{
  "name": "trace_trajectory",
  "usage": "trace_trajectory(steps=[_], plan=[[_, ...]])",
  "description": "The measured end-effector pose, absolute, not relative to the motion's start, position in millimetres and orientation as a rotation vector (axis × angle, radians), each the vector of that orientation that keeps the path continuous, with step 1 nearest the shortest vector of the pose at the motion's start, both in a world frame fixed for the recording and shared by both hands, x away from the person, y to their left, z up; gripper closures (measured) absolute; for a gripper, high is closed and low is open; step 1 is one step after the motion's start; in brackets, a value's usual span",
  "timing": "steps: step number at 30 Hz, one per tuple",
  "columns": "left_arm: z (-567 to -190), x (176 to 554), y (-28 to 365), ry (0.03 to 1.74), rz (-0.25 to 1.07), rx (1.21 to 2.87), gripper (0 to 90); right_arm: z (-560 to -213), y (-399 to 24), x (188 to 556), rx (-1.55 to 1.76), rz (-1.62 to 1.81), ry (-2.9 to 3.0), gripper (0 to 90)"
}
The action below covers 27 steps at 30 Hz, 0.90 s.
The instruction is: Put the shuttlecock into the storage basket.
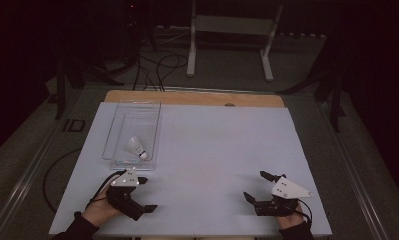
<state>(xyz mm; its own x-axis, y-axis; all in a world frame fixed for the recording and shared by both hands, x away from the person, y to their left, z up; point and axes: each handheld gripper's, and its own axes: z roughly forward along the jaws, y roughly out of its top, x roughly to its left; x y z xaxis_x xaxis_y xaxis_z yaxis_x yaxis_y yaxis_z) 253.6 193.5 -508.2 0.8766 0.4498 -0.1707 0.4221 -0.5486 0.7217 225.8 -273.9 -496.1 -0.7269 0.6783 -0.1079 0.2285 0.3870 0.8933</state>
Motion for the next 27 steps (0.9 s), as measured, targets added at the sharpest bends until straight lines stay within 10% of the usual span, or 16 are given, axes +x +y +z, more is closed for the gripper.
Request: trace_trajectory(steps=[27], plan=[[-518.9, 244.1, 184.4, 0.633, 0.023, 2.236, 0.9, -496.5, -273.8, 224.3, 0.775, 1.308, 2.2, 12.0]])
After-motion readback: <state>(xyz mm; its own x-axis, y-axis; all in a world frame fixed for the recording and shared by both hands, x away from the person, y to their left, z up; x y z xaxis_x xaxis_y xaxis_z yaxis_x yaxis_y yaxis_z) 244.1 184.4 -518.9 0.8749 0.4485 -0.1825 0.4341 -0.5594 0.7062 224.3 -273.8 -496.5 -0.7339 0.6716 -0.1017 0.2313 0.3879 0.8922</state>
